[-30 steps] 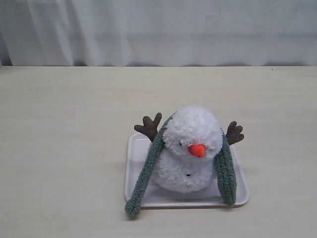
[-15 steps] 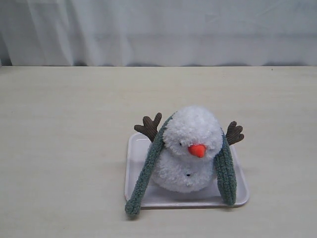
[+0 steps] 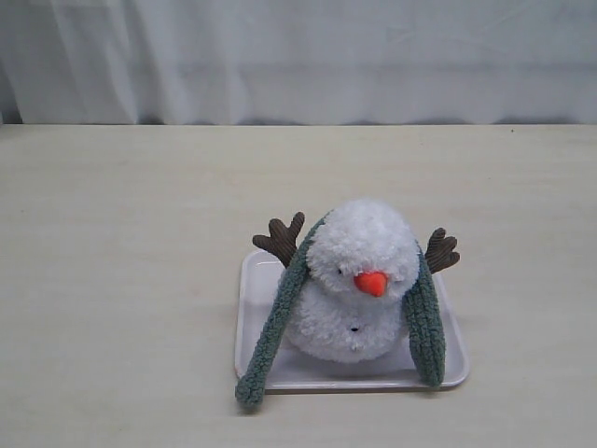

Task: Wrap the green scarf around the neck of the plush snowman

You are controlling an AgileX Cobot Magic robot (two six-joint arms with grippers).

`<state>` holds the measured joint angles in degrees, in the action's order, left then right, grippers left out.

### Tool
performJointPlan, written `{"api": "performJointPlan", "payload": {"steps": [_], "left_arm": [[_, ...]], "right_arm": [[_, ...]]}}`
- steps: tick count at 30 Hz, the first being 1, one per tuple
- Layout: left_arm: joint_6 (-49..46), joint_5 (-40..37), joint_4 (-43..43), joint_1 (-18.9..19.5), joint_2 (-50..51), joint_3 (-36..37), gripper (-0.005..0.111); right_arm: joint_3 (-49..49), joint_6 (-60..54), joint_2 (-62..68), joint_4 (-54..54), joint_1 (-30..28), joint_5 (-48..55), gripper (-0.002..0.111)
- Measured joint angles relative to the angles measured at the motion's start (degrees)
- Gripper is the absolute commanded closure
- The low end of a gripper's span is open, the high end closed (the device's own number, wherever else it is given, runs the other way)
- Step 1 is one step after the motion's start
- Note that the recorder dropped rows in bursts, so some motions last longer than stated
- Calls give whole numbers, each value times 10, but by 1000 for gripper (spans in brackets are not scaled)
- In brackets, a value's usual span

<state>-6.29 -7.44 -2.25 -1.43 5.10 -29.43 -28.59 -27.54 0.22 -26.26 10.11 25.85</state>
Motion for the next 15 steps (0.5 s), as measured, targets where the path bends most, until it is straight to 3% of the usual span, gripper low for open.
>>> {"api": "performJointPlan", "payload": {"steps": [15], "left_arm": [[0, 0, 0, 0, -48, 0, 107]], "right_arm": [[0, 0, 0, 0, 0, 0, 104]]}}
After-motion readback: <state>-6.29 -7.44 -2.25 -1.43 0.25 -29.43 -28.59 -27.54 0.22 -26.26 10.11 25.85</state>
